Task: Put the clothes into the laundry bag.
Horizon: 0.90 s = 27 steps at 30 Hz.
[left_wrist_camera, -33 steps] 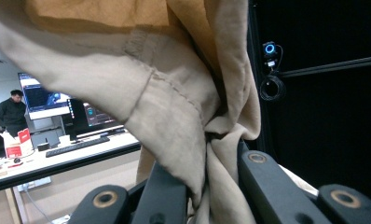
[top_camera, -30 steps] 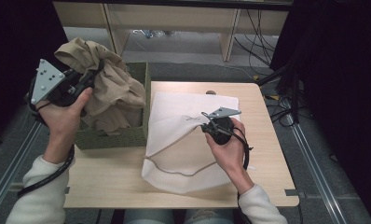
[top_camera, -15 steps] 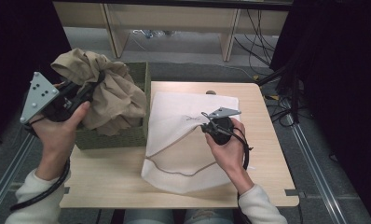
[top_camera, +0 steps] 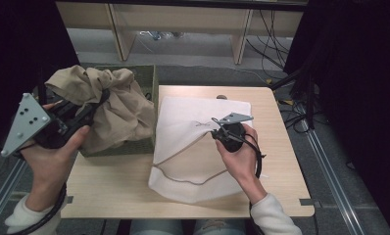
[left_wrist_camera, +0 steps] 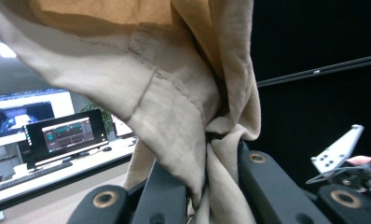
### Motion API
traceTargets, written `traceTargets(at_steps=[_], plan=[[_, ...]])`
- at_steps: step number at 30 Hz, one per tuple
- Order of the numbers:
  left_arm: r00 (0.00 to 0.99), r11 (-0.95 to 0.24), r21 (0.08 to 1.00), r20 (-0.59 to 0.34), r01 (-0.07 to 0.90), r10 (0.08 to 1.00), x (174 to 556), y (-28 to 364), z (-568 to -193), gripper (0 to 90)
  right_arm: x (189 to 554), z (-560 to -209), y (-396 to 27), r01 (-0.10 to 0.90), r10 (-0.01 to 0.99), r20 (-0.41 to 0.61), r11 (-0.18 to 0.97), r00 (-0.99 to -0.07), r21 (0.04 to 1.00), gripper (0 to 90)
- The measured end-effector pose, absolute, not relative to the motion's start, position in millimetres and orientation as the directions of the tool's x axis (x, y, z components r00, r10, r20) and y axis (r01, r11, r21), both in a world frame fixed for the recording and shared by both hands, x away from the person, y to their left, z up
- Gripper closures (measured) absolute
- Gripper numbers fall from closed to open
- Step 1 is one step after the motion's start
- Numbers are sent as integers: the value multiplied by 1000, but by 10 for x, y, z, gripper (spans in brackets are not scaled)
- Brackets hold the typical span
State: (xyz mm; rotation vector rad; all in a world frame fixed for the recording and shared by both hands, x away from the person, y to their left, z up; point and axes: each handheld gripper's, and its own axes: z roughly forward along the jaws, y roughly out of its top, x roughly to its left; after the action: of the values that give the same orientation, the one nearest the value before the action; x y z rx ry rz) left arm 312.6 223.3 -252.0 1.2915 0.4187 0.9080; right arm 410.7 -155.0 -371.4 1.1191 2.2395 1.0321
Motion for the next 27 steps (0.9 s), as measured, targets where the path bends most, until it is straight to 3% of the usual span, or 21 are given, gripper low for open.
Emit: traceTargets(at_steps=[27], plan=[[750, 93, 889, 317, -448, 580, 2429, 1874, -2020, 834, 4096, -3705, -1555, 486, 804, -58, 413, -592, 770, 878]])
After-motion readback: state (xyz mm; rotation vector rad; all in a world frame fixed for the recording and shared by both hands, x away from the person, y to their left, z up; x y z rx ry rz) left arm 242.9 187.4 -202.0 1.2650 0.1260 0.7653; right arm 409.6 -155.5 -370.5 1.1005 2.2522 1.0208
